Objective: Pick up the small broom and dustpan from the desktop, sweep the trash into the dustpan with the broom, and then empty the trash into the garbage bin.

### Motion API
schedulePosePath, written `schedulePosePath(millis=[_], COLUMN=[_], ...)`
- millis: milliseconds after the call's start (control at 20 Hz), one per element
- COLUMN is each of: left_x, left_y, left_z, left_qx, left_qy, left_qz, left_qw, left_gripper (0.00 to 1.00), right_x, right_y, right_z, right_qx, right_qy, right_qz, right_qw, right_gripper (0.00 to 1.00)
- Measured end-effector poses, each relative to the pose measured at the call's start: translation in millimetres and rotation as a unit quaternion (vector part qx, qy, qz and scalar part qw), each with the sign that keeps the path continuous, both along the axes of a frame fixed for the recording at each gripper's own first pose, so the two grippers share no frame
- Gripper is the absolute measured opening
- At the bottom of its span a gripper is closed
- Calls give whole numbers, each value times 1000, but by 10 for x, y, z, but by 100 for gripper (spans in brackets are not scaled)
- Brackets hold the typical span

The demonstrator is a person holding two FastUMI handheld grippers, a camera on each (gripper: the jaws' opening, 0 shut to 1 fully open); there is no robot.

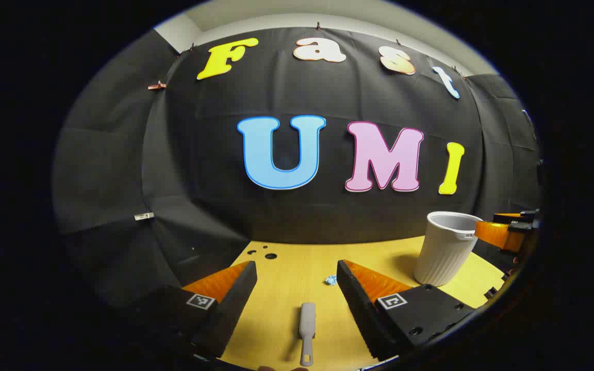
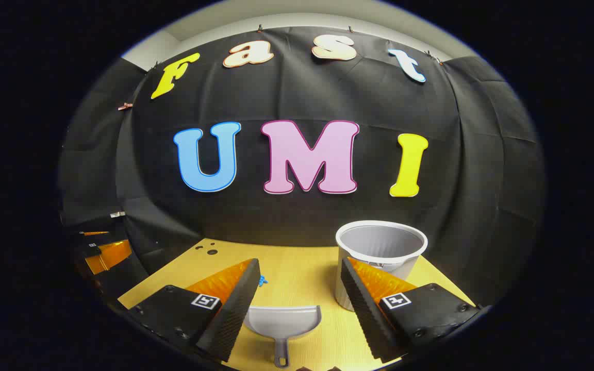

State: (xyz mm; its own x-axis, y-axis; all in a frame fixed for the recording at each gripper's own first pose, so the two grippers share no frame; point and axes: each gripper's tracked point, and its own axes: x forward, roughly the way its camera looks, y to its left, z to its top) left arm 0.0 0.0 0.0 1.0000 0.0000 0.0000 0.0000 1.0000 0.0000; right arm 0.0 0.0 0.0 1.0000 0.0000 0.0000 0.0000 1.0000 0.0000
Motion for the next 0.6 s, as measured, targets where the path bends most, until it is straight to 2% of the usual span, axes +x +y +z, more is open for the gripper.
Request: schedulePosePath(millis=[600], left_x=[156], left_y=[-83], left_z=[-407], left_qx=[8], left_qy=[54], left_qz=[4], left_qw=[999], left_gripper=[99], right_x=[267], right_y=[172], right_z=[-651], right_qx=[5], right_qy=[90], right_qz=[54], right_qw=[994], right_gripper=[98])
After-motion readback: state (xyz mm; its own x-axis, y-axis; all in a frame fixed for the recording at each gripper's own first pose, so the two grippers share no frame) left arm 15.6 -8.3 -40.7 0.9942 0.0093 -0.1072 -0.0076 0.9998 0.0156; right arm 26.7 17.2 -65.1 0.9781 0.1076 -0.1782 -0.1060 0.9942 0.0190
